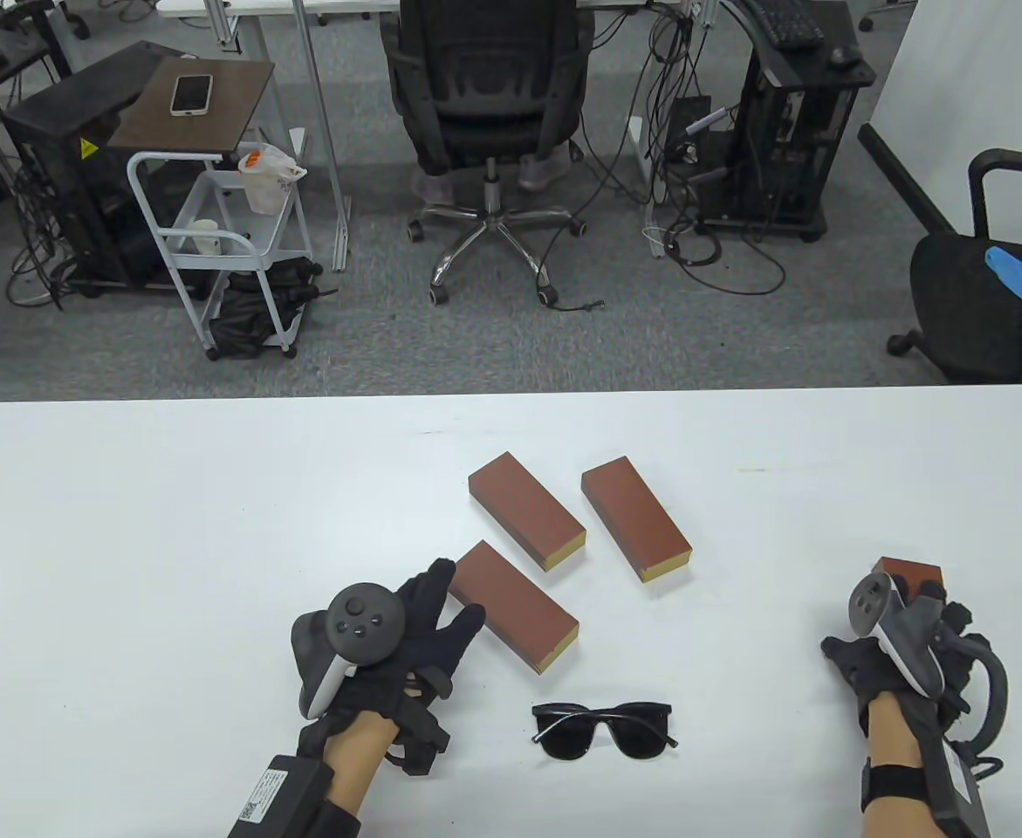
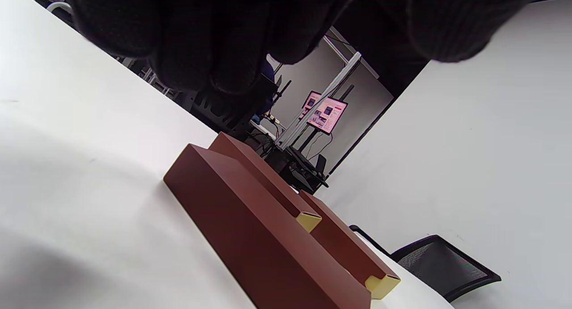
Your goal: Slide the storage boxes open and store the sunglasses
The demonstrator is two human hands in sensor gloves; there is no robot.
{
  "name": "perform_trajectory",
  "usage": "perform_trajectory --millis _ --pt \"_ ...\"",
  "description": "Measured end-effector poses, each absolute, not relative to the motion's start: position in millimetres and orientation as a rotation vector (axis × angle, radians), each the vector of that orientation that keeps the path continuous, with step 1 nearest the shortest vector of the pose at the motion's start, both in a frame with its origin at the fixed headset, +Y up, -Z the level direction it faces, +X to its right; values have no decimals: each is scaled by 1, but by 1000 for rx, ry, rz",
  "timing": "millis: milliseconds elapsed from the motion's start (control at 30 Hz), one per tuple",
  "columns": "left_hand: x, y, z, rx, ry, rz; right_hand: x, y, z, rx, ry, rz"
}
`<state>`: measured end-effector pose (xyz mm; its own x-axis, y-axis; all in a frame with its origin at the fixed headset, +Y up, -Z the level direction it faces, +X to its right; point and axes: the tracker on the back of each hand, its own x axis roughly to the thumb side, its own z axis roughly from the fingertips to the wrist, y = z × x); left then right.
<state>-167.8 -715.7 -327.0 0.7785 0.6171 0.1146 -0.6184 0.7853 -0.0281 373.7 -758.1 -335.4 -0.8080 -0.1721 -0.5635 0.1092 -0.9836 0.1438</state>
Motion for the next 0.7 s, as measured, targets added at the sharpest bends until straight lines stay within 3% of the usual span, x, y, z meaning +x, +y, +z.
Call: perform_trajectory --millis 300,700 --pt "-170 -716 -327 11 -109 665 391 -767 -329 1092 -333 -2916" --pt "-173 -715 -326 19 -93 657 395 -769 -329 1072 -262 -3003"
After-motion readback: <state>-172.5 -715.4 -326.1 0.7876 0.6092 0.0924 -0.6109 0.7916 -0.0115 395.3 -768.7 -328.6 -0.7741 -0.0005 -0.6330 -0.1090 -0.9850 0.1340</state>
